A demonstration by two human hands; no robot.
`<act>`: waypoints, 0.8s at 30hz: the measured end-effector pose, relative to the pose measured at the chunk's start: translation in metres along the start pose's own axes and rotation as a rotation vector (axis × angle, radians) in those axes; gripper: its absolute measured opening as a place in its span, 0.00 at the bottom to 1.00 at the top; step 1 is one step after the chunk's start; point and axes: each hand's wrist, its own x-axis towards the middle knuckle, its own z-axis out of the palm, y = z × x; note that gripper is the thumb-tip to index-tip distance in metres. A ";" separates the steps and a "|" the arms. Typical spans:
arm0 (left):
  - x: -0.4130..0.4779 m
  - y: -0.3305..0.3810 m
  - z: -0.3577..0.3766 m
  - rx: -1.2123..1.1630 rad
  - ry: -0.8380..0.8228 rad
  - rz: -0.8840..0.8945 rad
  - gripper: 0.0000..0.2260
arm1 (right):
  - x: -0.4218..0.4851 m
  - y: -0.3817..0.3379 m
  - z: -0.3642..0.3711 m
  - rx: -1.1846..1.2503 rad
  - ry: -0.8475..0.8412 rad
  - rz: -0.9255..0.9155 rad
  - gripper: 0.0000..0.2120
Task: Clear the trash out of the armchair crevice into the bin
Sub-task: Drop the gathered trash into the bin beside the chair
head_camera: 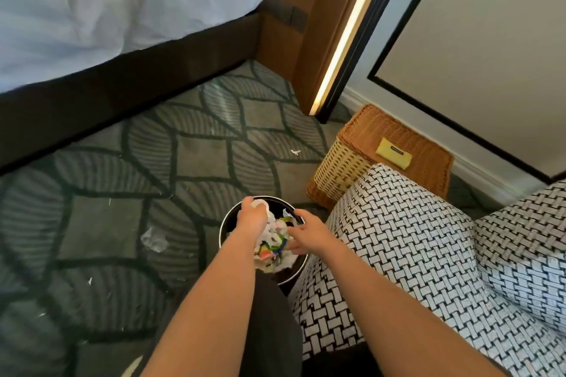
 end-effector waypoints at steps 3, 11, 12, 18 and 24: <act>0.008 -0.002 -0.002 0.151 -0.026 0.030 0.23 | -0.002 0.001 -0.006 0.020 0.030 -0.004 0.20; -0.021 0.007 0.016 0.405 -0.103 0.220 0.16 | -0.045 0.001 -0.054 -0.052 0.123 -0.170 0.10; -0.029 0.011 0.024 0.390 -0.115 0.258 0.16 | -0.053 0.004 -0.065 -0.048 0.155 -0.178 0.10; -0.125 0.023 0.105 0.274 -0.392 0.367 0.08 | -0.115 0.068 -0.152 -0.109 0.335 -0.144 0.10; -0.195 0.005 0.184 0.504 -0.640 0.517 0.09 | -0.194 0.157 -0.220 -0.110 0.486 0.040 0.12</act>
